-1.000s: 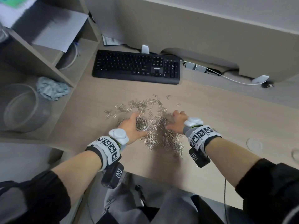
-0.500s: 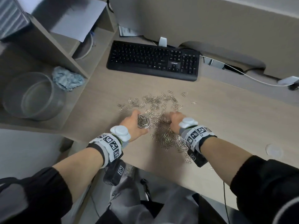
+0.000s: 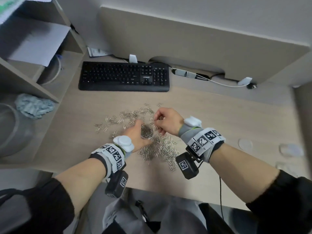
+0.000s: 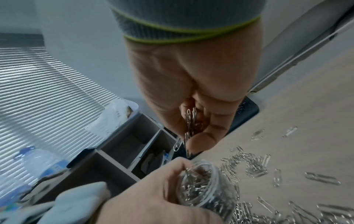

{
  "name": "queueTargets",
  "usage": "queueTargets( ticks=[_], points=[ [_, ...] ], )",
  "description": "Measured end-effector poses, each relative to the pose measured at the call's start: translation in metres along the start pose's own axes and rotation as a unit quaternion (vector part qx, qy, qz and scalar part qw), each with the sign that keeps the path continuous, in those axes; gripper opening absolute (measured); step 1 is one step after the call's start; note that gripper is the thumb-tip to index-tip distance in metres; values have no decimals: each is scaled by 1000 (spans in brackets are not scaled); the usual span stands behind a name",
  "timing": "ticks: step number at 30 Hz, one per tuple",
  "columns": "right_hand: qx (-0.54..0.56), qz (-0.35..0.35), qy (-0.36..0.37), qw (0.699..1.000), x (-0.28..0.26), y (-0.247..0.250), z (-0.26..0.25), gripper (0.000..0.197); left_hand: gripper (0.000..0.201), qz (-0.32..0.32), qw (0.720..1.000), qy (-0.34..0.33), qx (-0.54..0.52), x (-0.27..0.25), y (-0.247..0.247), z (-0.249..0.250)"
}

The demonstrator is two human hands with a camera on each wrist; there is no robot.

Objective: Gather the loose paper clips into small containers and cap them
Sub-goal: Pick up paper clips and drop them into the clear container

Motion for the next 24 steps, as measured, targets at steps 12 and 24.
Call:
queueTargets(
  ticks=[12, 24],
  points=[
    [-105, -2, 33, 994, -25, 12, -11, 14, 67, -2, 999, -37, 7, -4, -8, 48],
    [-110, 37, 54, 992, -20, 17, -12, 9, 77, 3, 1000, -16, -23, -12, -2, 41]
  ],
)
Point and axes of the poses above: each hand's wrist, its own x-axis towards the middle knuckle, its own y-axis out of the back of the hand, z = x × y, the point moved 10 cm from there along x, towards the middle knuckle, and after that the axes turned 6 degrees about y, right-handed, at the moved point
